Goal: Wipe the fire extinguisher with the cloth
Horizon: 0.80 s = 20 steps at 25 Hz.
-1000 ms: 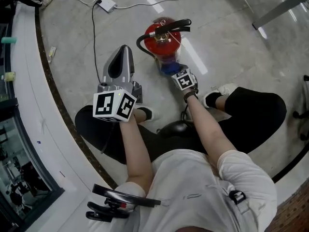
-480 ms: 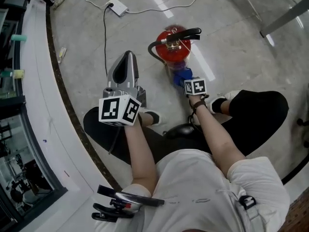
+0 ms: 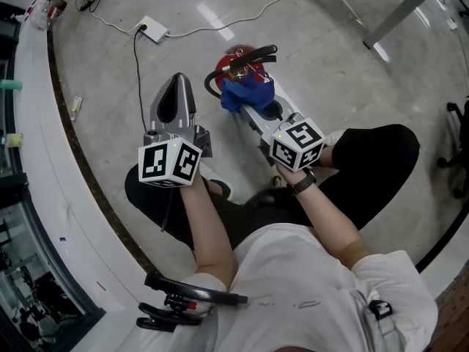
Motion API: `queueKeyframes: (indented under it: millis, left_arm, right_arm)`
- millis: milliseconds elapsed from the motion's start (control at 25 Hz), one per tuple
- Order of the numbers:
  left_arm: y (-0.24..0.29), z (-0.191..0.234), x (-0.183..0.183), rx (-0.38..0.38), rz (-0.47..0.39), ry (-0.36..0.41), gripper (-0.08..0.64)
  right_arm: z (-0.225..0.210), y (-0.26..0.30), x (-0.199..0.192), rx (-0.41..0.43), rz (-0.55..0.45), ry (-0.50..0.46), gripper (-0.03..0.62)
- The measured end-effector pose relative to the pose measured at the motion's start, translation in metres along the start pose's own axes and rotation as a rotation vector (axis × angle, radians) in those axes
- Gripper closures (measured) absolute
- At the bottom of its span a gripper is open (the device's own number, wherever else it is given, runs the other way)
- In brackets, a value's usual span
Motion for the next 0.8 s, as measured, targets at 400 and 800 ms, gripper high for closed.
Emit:
queueKeyframes:
  millis: [400,800]
  left_arm:
    - [0.0,-0.016,-0.021,-0.019,0.052,0.006,0.561]
    - [-0.021,-0.017,-0.017,0.056,0.14,0.031,0.561]
  right_arm:
    - [-0.039,0.008,-0.117,-0.211,0.282,0.073,0.491]
    - [-0.163,0.051,-0.327,-0.301,0.878,0.252,0.487]
Point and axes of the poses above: the fingertips, and each gripper's own axes: y forward along the fingers, z to its left, x out of its top, the point moved 10 cm from there along -y, backward along the fingers, and after that the axes turned 3 degrees about -y, right-handed, at the moved point
